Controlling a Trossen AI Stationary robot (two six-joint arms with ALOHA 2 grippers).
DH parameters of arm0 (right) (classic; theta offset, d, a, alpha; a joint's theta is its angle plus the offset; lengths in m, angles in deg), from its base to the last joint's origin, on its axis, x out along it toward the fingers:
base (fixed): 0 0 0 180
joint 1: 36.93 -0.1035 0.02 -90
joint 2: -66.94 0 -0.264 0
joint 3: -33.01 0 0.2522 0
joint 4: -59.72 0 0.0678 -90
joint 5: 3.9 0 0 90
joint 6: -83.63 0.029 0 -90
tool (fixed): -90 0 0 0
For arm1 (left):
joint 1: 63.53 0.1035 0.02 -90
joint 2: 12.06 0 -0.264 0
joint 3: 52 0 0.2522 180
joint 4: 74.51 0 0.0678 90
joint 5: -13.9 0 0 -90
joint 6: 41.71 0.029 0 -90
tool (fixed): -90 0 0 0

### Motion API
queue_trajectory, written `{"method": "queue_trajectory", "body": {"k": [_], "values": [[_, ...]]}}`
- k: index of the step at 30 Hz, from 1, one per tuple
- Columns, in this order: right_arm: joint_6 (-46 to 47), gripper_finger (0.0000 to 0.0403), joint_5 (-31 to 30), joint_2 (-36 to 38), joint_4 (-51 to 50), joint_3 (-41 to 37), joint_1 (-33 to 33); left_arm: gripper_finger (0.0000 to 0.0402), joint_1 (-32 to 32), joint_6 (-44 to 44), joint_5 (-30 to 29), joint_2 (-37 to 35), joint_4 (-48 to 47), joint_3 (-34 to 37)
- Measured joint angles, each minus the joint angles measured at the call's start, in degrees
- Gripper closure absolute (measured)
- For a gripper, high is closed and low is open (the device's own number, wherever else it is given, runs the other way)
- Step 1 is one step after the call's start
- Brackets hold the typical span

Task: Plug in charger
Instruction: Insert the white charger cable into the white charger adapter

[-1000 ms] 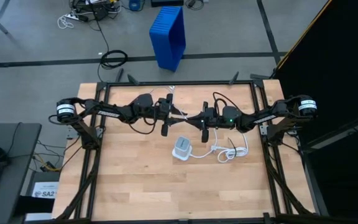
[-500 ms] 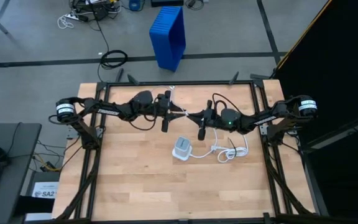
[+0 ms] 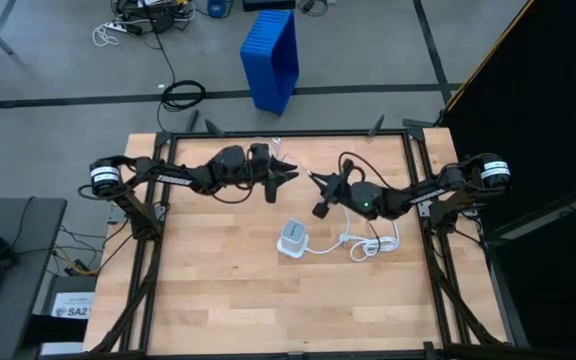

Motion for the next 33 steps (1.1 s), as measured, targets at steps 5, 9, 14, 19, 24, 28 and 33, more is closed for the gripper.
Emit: {"method": "queue_trajectory", "body": {"k": [5, 9, 14, 19, 24, 28, 33], "values": [[-5.0, 0.0403, -1.7, 0.0, -6.0, 3.8, -0.3, 0.0298, -0.6, -0.9, -3.3, 0.0, 0.2, 0.0], [-9.0, 0.0403, -2.1, 0.0, -7.4, 5.8, -0.2, 0.0298, -0.5, -4.6, -6.3, 0.0, -0.2, 0.0], [-14.7, 0.0403, -3.6, 0.0, -7.8, 6.9, -0.4, 0.0298, -0.5, -10.0, -8.8, 0.0, -2.1, 0.0], [-18.1, 0.0403, -3.4, 0.0, -8.8, 7.3, -0.6, 0.0298, -0.8, -14.9, -10.9, 0.0, 1.0, 0.0], [-19.7, 0.0403, -3.4, 0.0, -9.3, 7.3, -0.7, 0.0298, -2.6, -16.0, -11.5, 0.7, 1.4, -2.1], [-20.0, 0.0403, -3.6, 0.0, -9.4, 7.3, -0.7, 0.0298, -3.8, -16.3, -11.7, 3.0, 1.2, -4.1], [-20.2, 0.0403, -7.1, 0.0, -9.4, 7.3, -1.0, 0.0298, -3.8, -14.3, -12.5, 4.7, -2.0, -4.5]]}}
